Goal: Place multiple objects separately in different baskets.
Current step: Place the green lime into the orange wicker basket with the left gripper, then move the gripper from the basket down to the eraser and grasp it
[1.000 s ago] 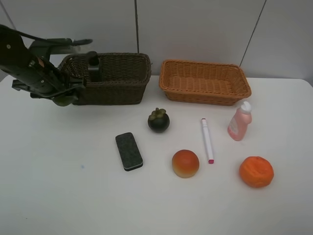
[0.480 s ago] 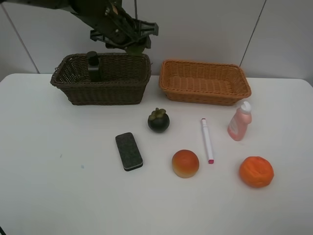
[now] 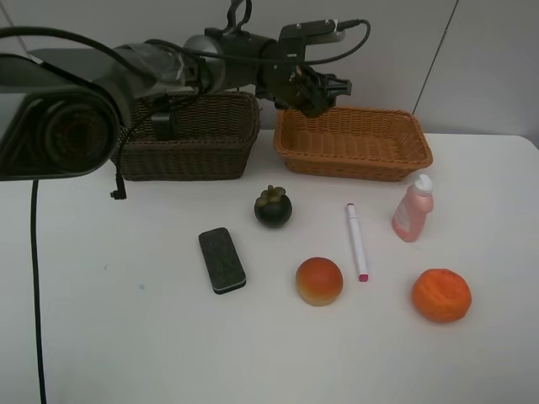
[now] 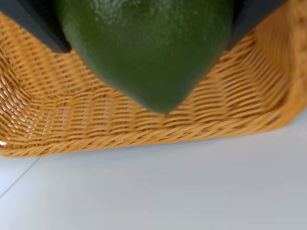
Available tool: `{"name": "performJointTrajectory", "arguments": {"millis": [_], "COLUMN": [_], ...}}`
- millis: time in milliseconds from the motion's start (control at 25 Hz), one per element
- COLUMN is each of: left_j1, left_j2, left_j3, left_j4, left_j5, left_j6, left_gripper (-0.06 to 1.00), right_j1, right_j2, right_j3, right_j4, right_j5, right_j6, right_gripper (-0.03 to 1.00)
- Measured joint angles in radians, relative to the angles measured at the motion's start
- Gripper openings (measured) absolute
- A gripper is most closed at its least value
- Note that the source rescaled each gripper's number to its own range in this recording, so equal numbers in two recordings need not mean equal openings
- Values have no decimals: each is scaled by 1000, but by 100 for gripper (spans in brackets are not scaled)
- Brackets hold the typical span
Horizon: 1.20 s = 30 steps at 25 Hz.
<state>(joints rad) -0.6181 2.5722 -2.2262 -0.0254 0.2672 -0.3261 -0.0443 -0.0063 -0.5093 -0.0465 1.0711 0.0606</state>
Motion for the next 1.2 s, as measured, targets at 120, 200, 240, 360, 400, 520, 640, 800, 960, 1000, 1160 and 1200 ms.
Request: {"name": "performJointTrajectory", "arguments": {"millis": [120,200,240,360,400,520,640,800,960,1000,1160,1200], "left_j1": [0,0,0,0,0,0,0,0,0,0,0,0], "left_j2": [41,44,44,44,43,25,-33,-156,-225,-231,-264,-279], "left_j3": [-43,-48,-50,-59,-62,-62,-62,-65,-66,-60,24,52], "left_j4": [0,0,1,1,1,-5,-42,-57,-54,-51,-77,-91], "left_j5": [23,31,32,60,83,202,372,654,909,924,933,933], "left_j6": [13,47,66,94,95,90,50,15,7,7,18,23], "left_gripper": [49,55,67,94,97,99,100,100,100,100,100,100], "right_j1": [0,0,0,0,0,0,0,0,0,0,0,0], "right_j2": [0,0,0,0,0,0,0,0,0,0,0,0], "right_j3": [0,0,0,0,0,0,0,0,0,0,0,0], "right_j4": [0,0,0,0,0,0,0,0,0,0,0,0], "right_j5": [0,0,0,0,0,0,0,0,0,0,0,0], "right_j6": [0,0,0,0,0,0,0,0,0,0,0,0], "right_gripper": [100,100,100,100,100,100,100,100,100,100,100,100]}}
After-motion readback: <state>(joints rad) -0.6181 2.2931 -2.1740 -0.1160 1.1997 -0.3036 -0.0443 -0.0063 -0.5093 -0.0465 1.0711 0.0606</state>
